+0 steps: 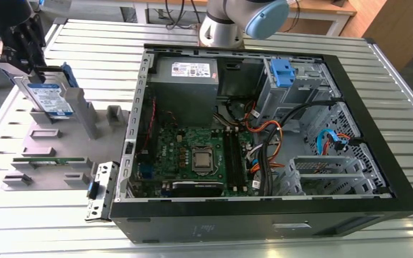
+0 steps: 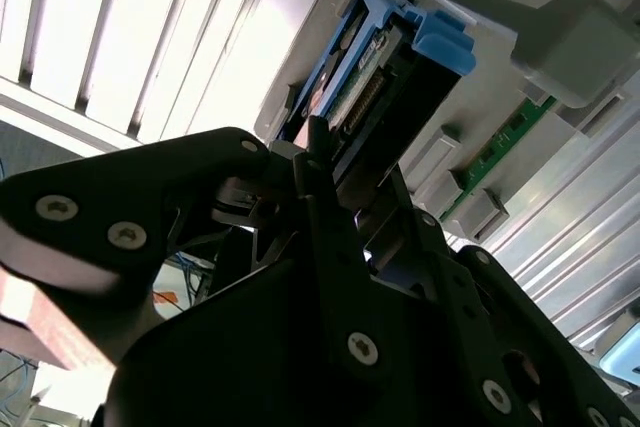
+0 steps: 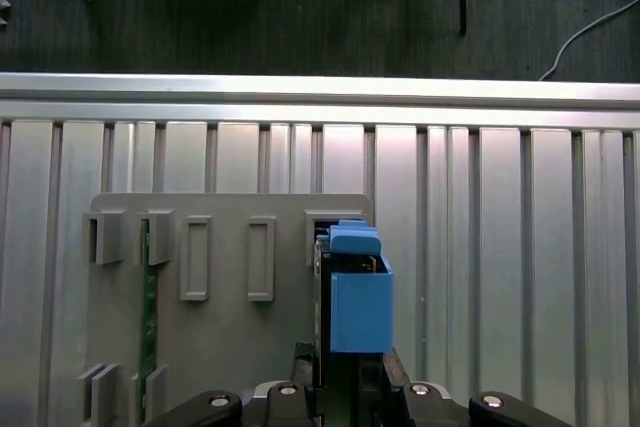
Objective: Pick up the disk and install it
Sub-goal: 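Pick up the disk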
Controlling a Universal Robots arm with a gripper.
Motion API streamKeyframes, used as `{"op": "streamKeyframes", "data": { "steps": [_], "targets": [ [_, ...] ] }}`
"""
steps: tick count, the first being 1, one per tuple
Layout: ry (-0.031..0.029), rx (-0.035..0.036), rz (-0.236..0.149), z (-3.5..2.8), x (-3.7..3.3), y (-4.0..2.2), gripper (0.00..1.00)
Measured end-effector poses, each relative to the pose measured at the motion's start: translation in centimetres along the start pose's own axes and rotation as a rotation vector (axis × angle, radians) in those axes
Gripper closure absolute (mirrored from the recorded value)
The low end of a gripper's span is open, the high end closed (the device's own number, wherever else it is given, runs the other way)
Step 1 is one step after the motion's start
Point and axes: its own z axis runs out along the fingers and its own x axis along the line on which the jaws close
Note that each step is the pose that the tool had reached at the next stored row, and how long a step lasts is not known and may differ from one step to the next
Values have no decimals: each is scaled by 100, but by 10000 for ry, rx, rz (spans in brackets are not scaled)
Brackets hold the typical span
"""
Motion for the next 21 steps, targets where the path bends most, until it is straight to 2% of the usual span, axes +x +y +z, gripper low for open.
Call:
{"op": "streamKeyframes", "data": {
  "steps": [6,21],
  "targets": [
    [0,0,0,-76,-1,3,65],
    [3,-5,0,-91,-1,4,65]
  ]
}}
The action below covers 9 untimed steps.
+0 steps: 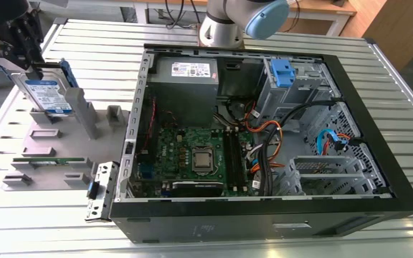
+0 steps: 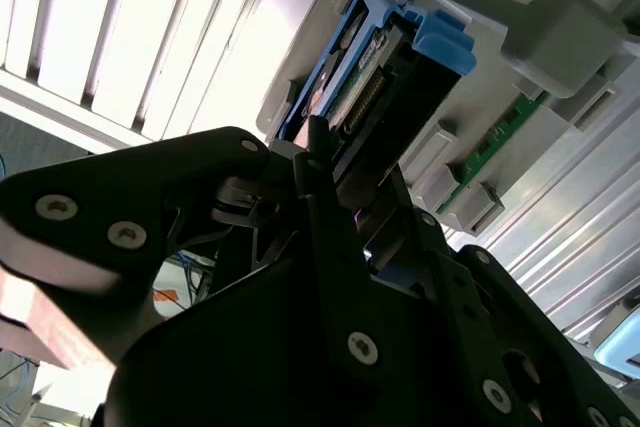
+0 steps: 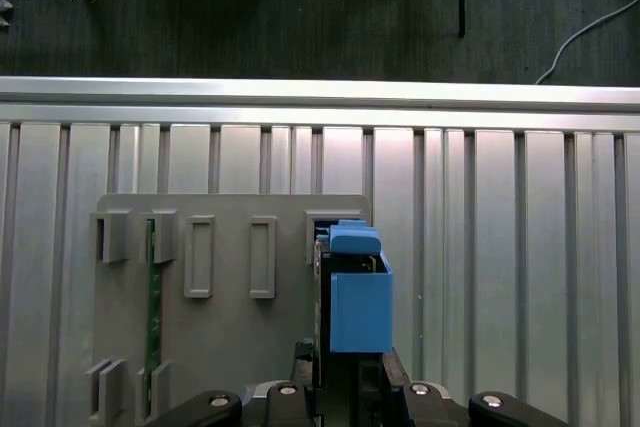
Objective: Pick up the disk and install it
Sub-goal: 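Pick up the disk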
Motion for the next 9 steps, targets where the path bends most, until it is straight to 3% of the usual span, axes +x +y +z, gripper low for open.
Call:
{"op": "streamKeyframes", "data": {
  "steps": [9],
  "targets": [
    [2,5,0,-108,-1,4,65]
  ]
}}
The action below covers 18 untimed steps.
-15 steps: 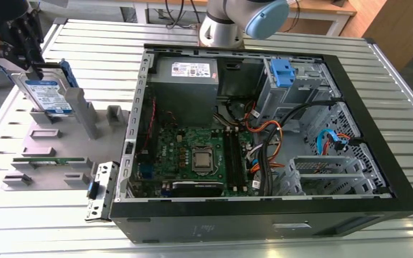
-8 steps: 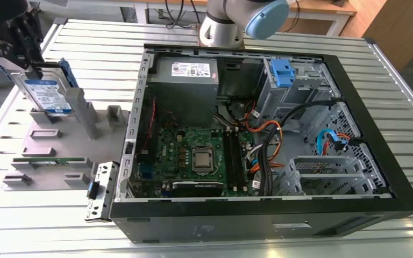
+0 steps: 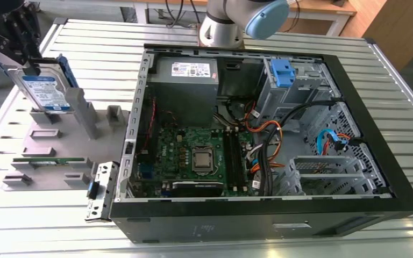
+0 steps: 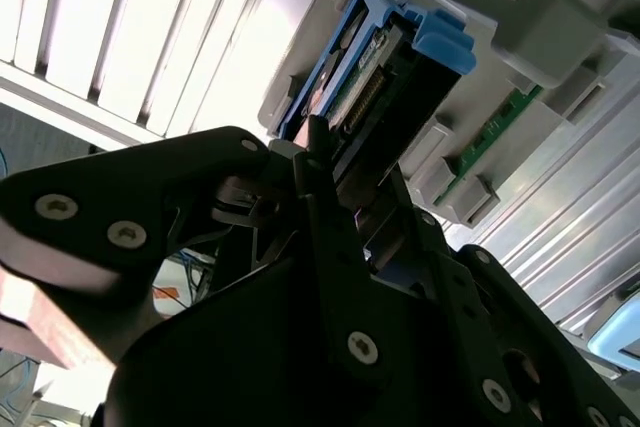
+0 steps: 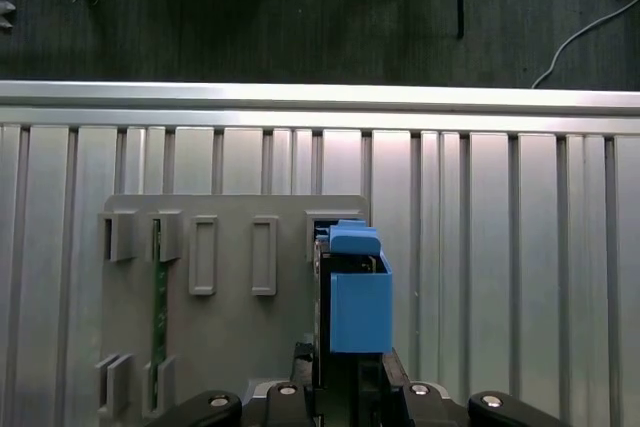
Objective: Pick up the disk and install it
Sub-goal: 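Pick up the disk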
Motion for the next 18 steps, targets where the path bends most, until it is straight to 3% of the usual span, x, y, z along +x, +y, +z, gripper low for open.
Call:
{"op": "streamKeyframes", "data": {
  "steps": [18],
  "targets": [
    [0,-1,1,-281,-3,11,65]
  ]
}}
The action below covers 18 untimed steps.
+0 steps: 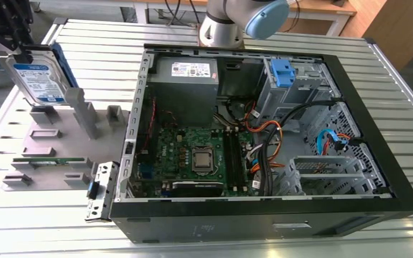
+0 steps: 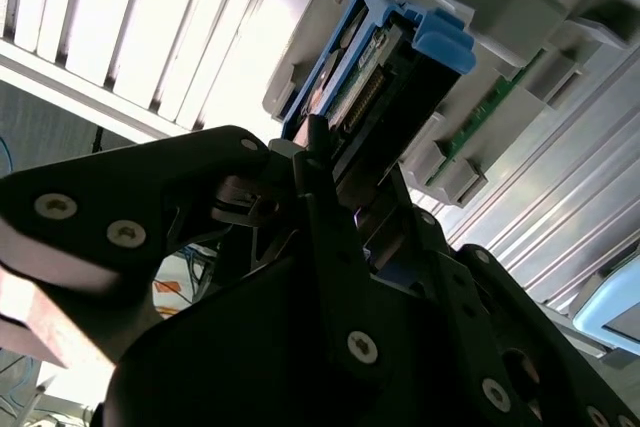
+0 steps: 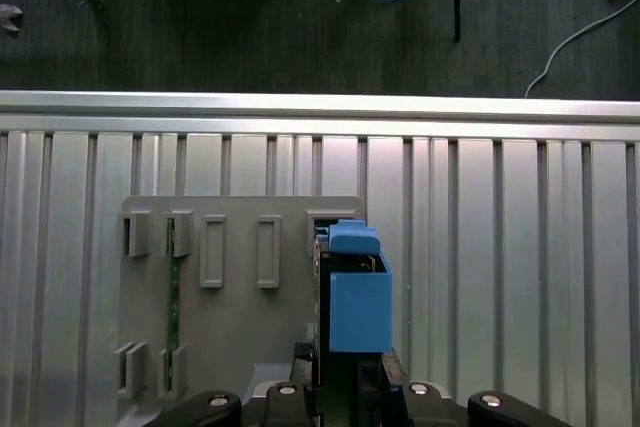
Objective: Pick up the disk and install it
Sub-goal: 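Pick up the disk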
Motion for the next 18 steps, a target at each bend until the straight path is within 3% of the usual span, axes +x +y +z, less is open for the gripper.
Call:
{"op": "streamKeyframes", "data": {
  "steps": [9,18],
  "targets": [
    [1,-2,0,-18,0,1,65],
    [-1,1,-1,-142,-1,5,65]
  ]
}}
